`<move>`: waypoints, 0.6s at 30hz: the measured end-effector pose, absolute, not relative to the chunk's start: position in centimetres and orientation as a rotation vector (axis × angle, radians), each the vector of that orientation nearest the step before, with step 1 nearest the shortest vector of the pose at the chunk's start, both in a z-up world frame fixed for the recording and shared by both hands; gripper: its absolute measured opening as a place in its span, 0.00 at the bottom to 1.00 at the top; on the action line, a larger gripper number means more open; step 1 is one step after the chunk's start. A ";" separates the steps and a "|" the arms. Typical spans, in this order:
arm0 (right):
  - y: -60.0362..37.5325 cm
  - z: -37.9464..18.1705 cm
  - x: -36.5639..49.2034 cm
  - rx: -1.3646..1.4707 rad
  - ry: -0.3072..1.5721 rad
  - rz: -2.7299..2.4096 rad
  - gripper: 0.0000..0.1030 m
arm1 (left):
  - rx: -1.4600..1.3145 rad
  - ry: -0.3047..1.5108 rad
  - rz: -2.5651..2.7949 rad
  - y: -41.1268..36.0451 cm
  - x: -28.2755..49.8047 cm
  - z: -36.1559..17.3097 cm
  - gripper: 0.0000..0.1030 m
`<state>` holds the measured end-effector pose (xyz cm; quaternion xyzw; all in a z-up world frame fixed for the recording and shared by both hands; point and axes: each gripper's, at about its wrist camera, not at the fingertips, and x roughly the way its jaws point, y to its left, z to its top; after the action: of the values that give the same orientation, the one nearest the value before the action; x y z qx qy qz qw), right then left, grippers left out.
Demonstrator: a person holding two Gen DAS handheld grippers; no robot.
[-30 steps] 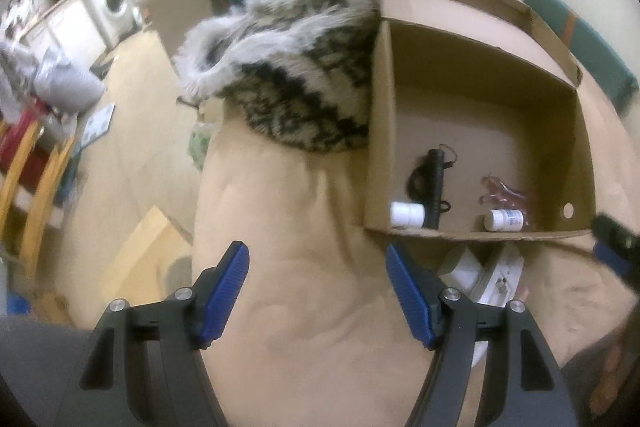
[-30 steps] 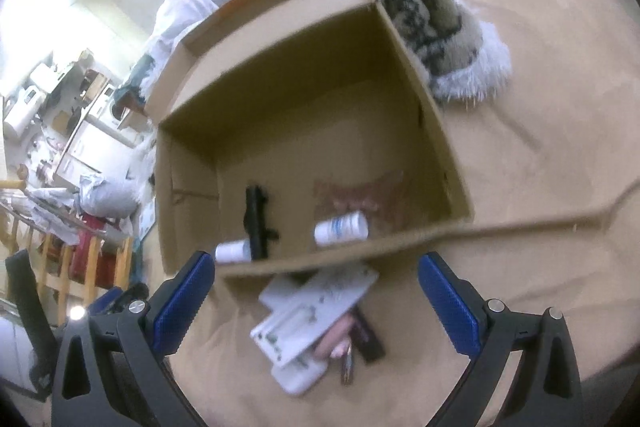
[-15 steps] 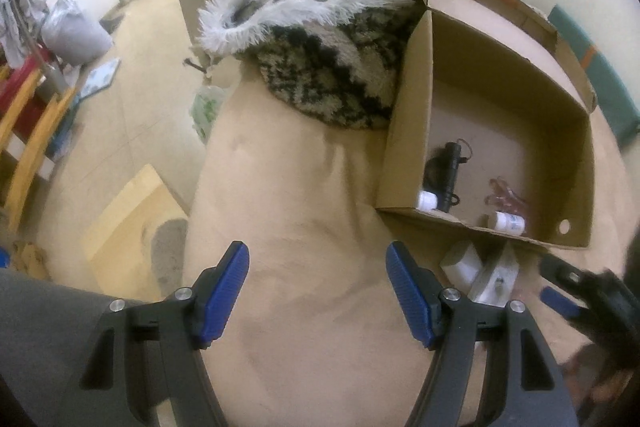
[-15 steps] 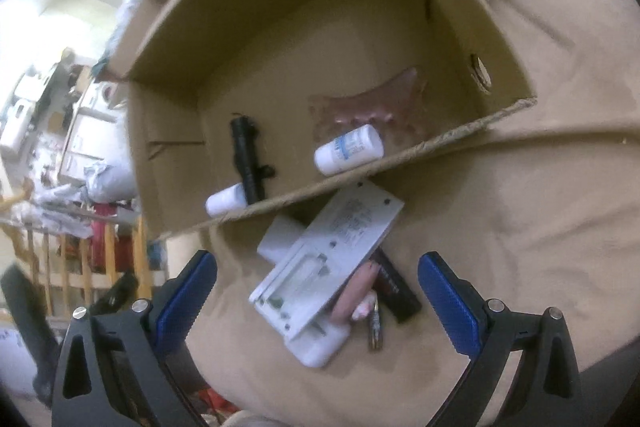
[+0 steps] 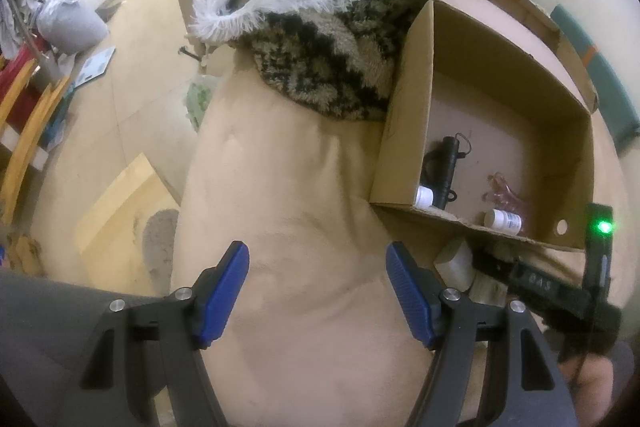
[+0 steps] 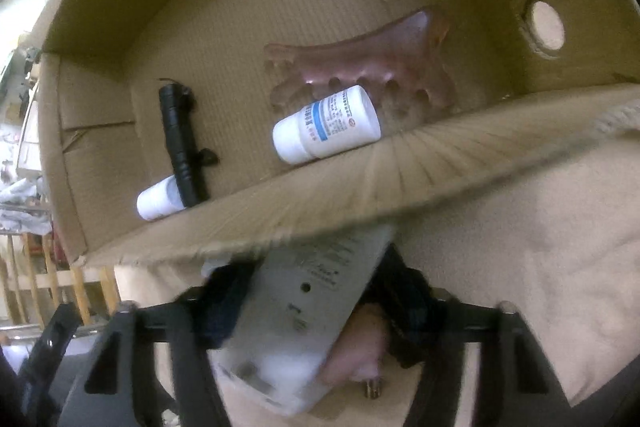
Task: Organize rigid objects
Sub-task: 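Grasp the white battery-slot device with the right gripper and lift it toward the box, then carry the device toward the box with the right gripper while the left gripper grasps the white earbud case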
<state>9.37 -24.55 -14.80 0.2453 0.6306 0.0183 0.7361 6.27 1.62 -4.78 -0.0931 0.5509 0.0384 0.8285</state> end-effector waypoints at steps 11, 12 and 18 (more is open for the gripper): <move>-23.3 -10.2 6.0 0.487 1.302 0.166 0.44 | -0.167 1.176 0.068 0.9 6.2 -5.0 0.66; -23.1 -9.6 5.6 0.459 1.285 0.178 0.44 | -0.163 1.177 0.070 0.9 6.2 -5.1 0.66; -22.3 -4.7 3.7 0.313 1.123 0.258 0.44 | -0.156 1.187 0.070 0.8 6.1 -5.5 0.66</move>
<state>3.71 -22.29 -4.66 0.1474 0.5286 0.1216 0.8271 6.12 0.84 -5.53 -0.0734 0.5585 0.0330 0.8256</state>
